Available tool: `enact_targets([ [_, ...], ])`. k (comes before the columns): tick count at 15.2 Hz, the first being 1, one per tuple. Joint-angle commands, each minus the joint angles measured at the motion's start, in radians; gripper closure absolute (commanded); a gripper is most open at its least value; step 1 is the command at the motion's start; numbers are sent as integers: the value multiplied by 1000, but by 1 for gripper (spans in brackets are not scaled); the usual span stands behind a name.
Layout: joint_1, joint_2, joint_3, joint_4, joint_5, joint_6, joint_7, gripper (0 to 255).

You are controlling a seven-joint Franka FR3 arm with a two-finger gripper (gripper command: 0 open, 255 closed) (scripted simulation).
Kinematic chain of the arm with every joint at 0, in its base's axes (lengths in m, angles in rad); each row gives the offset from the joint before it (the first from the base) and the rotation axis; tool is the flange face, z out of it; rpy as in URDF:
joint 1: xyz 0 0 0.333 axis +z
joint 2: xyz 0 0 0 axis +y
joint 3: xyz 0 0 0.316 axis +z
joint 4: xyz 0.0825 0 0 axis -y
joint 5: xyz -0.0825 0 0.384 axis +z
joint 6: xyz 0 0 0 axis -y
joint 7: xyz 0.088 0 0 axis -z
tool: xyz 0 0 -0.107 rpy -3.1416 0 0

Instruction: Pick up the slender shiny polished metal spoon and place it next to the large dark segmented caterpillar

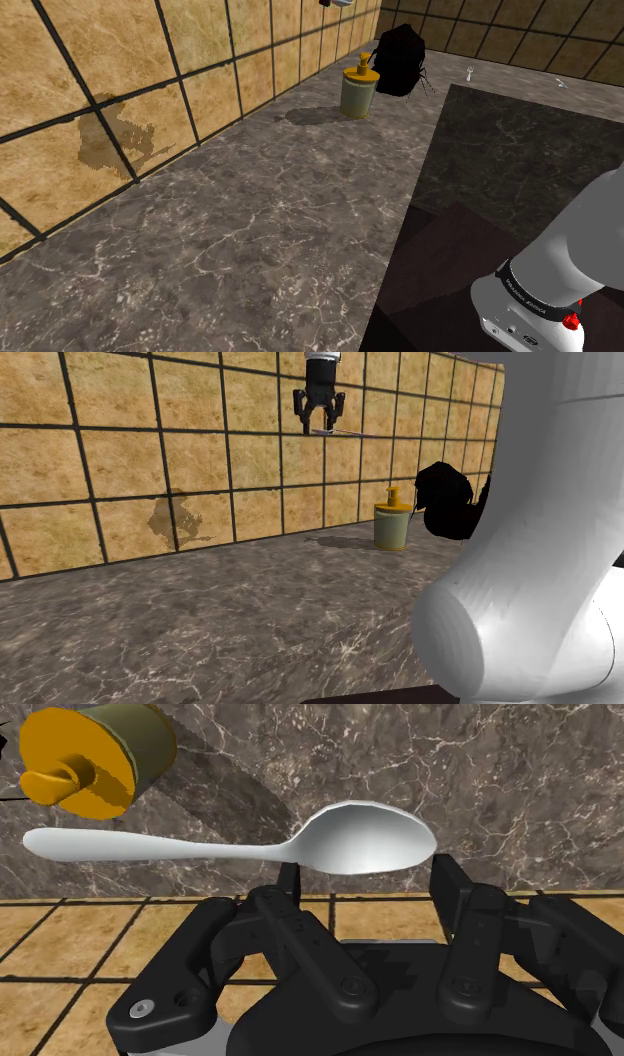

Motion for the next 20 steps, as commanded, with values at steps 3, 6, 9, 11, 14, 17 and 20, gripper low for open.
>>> enact_targets([
  [3, -58, -58, -50, -76, 29, 20, -104, 255],
  [6, -96, -84, -88, -107, 43, 24, -178, 255],
  [9, -131, -98, -127, -124, 55, 25, -252, 255],
  [11, -155, -102, -153, -128, 63, 24, -302, 255],
  [14, -190, -100, -193, -124, 73, 20, -375, 255],
  [17, -225, -86, -232, -107, 83, 12, -448, 255],
  [20, -248, -80, -256, -112, 90, 22, -496, 255],
])
